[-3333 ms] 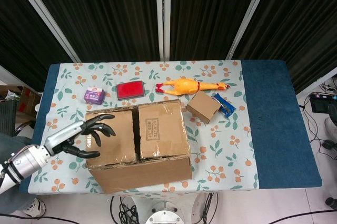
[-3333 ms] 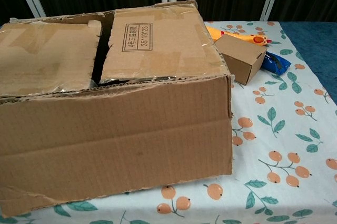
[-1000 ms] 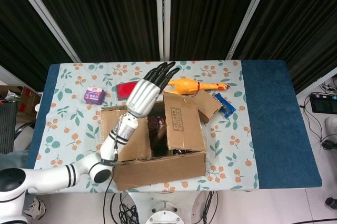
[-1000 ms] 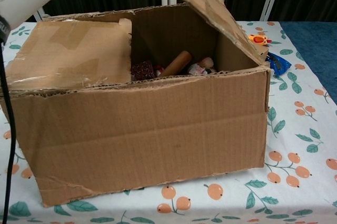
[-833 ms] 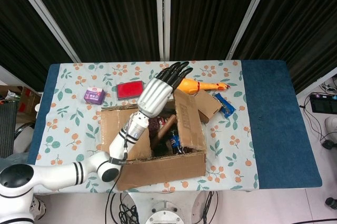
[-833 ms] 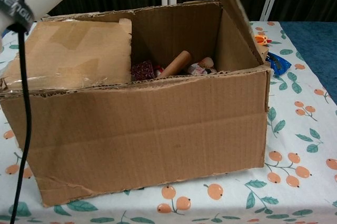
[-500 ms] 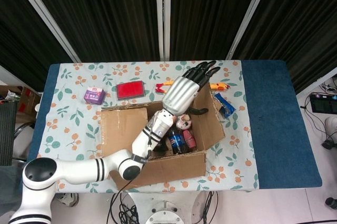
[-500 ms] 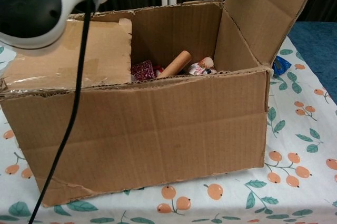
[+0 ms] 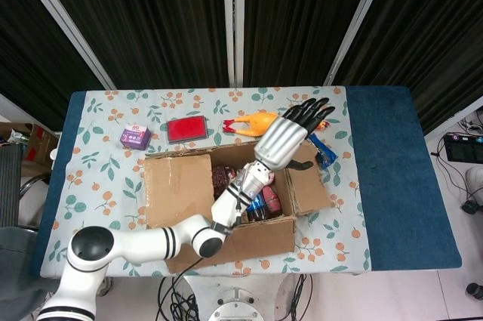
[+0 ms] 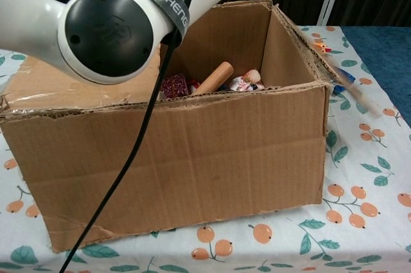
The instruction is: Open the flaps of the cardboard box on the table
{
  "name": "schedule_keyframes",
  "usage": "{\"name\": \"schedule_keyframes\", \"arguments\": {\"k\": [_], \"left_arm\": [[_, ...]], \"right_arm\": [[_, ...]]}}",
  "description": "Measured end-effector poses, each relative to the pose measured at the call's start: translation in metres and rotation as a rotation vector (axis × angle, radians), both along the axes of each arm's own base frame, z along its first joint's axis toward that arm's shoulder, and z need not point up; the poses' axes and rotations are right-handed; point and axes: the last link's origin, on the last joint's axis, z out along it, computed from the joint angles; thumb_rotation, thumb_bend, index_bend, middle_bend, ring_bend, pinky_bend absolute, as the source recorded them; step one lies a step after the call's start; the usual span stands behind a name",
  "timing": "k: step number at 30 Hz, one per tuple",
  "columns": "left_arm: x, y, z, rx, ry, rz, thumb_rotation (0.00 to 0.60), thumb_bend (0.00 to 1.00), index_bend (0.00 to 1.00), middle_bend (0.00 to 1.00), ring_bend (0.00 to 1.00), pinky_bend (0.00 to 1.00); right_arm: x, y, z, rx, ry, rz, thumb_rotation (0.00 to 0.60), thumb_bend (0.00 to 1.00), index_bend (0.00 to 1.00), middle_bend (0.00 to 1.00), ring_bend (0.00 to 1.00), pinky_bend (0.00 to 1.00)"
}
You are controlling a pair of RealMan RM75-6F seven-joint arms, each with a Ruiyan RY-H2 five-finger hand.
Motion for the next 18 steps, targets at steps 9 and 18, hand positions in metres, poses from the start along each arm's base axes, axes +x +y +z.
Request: {"name": "schedule_keyframes", "arguments": {"k": [9,18], "left_arm": [[-0.036,0.018,0.033,0.067,0.081,0.06,0.6,0.03,0.0,0.0,0.03,0.18],[-0.087,0.004,0.082,-0.019,0.328,0.035,0.6,0.04,0.13,0.19,0.11,0.2]], "right_arm": [[0.002,0.001,0.0,-0.002,0.008,0.009,0.6,0.19,0.0,0.0,0.0,0.0],[0.006,-0.002,-0.01,0.019,0.013,0.005,0.6,0.2,0.0,0.0,0.0,0.0]]}}
